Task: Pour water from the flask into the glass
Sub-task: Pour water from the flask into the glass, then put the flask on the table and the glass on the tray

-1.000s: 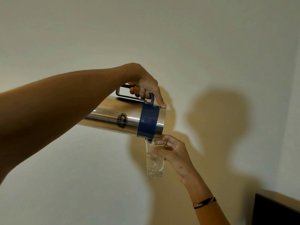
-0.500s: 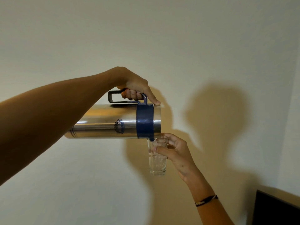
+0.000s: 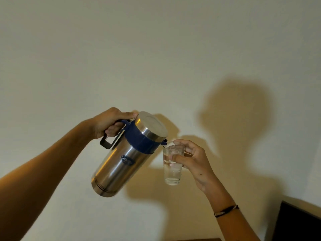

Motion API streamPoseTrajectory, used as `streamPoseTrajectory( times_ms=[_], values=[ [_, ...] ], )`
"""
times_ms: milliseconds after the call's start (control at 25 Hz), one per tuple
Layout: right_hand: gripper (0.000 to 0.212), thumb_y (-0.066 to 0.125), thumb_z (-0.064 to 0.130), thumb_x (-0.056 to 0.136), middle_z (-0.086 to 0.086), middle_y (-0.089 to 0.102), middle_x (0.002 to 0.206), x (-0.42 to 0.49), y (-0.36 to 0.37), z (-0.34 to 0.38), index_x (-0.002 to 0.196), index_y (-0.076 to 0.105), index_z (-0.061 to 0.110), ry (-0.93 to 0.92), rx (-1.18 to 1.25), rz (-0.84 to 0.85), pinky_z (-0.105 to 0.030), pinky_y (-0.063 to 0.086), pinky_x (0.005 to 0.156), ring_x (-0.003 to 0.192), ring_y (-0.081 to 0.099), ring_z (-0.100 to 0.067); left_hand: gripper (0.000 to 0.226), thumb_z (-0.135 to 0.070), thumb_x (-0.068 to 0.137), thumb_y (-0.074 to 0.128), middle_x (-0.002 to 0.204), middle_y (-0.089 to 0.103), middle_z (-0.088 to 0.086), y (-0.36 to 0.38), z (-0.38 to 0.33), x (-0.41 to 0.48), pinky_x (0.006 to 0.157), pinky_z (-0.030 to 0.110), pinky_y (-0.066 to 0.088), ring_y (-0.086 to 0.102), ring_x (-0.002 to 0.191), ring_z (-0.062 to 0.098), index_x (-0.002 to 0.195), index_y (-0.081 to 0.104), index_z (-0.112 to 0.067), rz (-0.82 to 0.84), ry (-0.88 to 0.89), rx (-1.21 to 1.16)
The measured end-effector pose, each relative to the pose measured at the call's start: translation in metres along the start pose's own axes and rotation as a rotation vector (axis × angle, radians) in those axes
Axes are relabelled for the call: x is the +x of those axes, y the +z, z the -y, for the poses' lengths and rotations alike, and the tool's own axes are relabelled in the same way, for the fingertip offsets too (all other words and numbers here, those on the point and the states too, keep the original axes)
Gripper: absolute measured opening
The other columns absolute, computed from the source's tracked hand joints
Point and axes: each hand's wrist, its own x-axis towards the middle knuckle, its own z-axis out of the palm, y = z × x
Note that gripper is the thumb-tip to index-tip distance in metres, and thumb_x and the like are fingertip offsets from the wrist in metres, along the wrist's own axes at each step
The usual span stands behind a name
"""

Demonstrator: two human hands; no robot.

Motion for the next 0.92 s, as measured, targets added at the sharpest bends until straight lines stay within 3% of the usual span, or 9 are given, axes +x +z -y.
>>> streamPoseTrajectory(
  times_ms=[120,240,320,400,520,640,720,800,920],
  values=[
    [0.068,0.101,0.026,0.058,0.008,0.088,0.110,0.000,0.005,-0.015,0.122,0.078,0.022,0.035,-0.016,-0.003,-0.033,0.071,0.074,0.101,0.085,-0.018,0.081,-0.080,0.052,0.094,0.037,0.034,-0.005,0.010,0.061,-0.025,0.033,0.018,0.026,0.027,0.029,0.008,0.045,0.040,-0.020,-0.120,0.003,-0.255],
    [0.075,0.102,0.030,0.056,-0.001,0.086,0.120,0.002,0.011,-0.027,0.126,0.077,0.021,0.064,-0.026,-0.018,-0.046,0.073,0.086,0.110,0.083,-0.026,0.079,-0.077,0.052,0.095,0.037,0.035,-0.006,0.020,0.109,-0.041,0.032,0.019,0.025,0.028,0.029,0.006,0.044,0.040,-0.021,-0.204,0.008,-0.509],
    [0.076,0.103,0.023,0.060,-0.006,0.085,0.123,0.005,0.014,-0.034,0.131,0.075,0.016,0.075,-0.019,-0.025,-0.058,0.070,0.094,0.115,0.082,-0.031,0.074,-0.071,0.063,0.092,0.036,0.034,-0.006,0.024,0.129,-0.044,0.031,0.019,0.024,0.028,0.028,0.006,0.043,0.040,-0.021,-0.274,-0.021,-0.606],
    [0.071,0.103,0.010,0.068,-0.009,0.084,0.124,0.008,0.015,-0.045,0.133,0.073,0.013,0.097,-0.033,-0.017,-0.062,0.068,0.097,0.117,0.080,-0.035,0.070,-0.063,0.085,0.076,0.035,0.034,-0.007,0.027,0.143,-0.044,0.032,0.019,0.024,0.028,0.028,0.006,0.041,0.040,-0.022,-0.314,-0.049,-0.635],
    [0.064,0.098,0.002,0.076,-0.011,0.082,0.127,0.004,0.014,-0.069,0.134,0.072,0.013,0.124,-0.061,-0.006,-0.054,0.070,0.095,0.117,0.079,-0.032,0.069,-0.051,0.103,0.060,0.038,0.037,-0.008,0.036,0.165,-0.044,0.035,0.018,0.024,0.029,0.031,0.005,0.042,0.042,-0.024,-0.373,-0.031,-0.599],
    [0.069,0.105,0.022,0.069,-0.002,0.085,0.123,-0.027,0.015,-0.112,0.130,0.073,0.020,0.168,-0.123,-0.012,-0.030,0.067,0.089,0.112,0.080,-0.016,0.062,-0.051,0.096,0.063,0.040,0.037,-0.010,0.060,0.216,-0.058,0.035,0.016,0.026,0.029,0.033,0.005,0.043,0.046,-0.026,-0.470,-0.086,-0.580],
    [0.070,0.103,0.020,0.070,-0.006,0.082,0.129,-0.059,0.015,-0.160,0.133,0.071,0.015,0.243,-0.180,-0.016,-0.033,0.066,0.090,0.117,0.078,-0.025,0.055,-0.055,0.090,0.068,0.040,0.036,-0.011,0.088,0.267,-0.081,0.036,0.018,0.026,0.029,0.034,0.006,0.048,0.051,-0.024,-0.535,-0.144,-0.557],
    [0.069,0.100,0.000,0.073,-0.012,0.077,0.133,-0.099,0.016,-0.213,0.134,0.069,0.011,0.325,-0.205,-0.026,-0.032,0.067,0.090,0.119,0.075,-0.031,0.053,-0.057,0.086,0.069,0.040,0.038,-0.010,0.122,0.322,-0.111,0.038,0.021,0.025,0.031,0.035,0.007,0.048,0.058,-0.022,-0.581,-0.222,-0.536],
    [0.074,0.099,-0.012,0.070,-0.010,0.076,0.130,-0.174,0.027,-0.300,0.132,0.066,0.013,0.511,-0.258,-0.026,-0.034,0.067,0.094,0.119,0.075,-0.022,0.076,-0.055,0.085,0.078,0.038,0.042,-0.008,0.183,0.408,-0.166,0.041,0.020,0.030,0.036,0.035,0.010,0.054,0.056,0.010,-0.625,-0.398,-0.545]
  ],
)
